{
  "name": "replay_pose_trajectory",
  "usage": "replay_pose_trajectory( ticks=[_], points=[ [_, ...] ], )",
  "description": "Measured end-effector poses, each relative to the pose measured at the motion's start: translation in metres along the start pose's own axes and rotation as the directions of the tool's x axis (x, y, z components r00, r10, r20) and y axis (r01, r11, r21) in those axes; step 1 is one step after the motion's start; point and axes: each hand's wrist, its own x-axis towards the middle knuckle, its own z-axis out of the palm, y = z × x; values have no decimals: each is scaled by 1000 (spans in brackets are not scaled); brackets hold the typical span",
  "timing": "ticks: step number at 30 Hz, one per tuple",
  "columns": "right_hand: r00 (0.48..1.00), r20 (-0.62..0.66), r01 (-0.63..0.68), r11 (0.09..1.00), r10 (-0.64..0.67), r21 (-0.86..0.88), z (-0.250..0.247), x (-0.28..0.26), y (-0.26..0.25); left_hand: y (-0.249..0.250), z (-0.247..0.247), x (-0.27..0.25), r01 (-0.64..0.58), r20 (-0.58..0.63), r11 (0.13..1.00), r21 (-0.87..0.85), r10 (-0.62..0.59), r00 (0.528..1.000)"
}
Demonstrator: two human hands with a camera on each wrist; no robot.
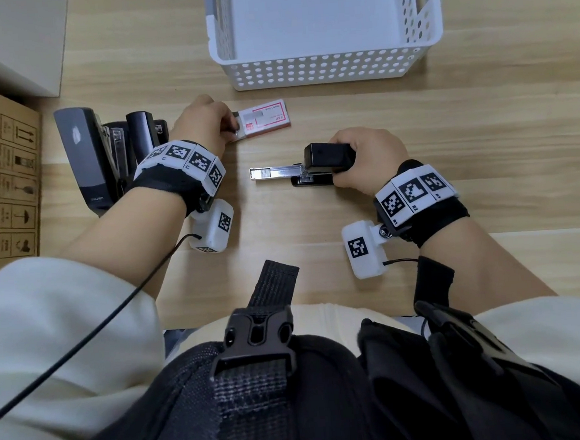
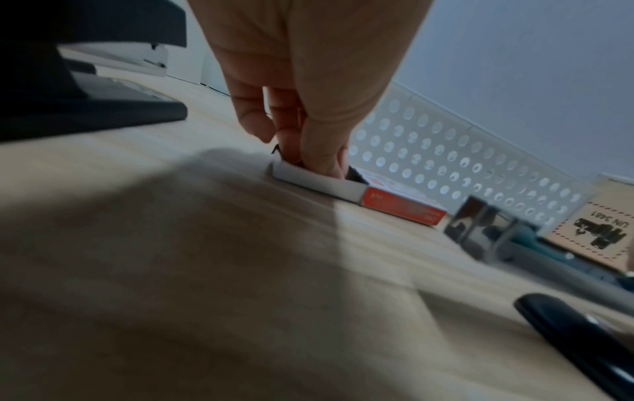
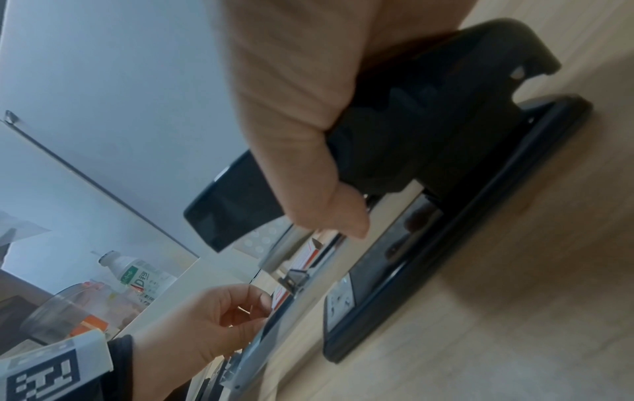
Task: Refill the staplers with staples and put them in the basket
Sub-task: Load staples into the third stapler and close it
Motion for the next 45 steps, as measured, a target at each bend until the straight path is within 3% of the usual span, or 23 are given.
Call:
replay_pose_trajectory(
  ticks=[6, 13, 17, 26, 39, 45],
  points=[
    [1000, 8, 4, 1000, -4, -4, 0, -3, 0, 2, 3, -7, -18, -29, 999, 37, 19, 999],
    [1000, -12, 0, 1000, 0, -1, -6, -1, -5, 14, -19, -12, 4, -119, 995, -103, -16, 993],
    [1000, -11, 0, 1000, 0, 7, -7, -3, -5, 20, -25, -19, 41, -88, 973, -226, -62, 994],
    [1000, -11, -1, 999, 1, 32, -6, -5, -6, 28, -20, -36, 34, 38, 904, -427, -19, 999],
    [1000, -27, 9, 1000, -8, 22, -4, -5, -5, 40, 3, -58, -58, 75, 943, -329, 87, 993],
    [1000, -19, 8, 1000, -8, 11, -5, -5, -5, 41, 7, -61, -58, 53, 957, -285, 76, 996]
  ],
)
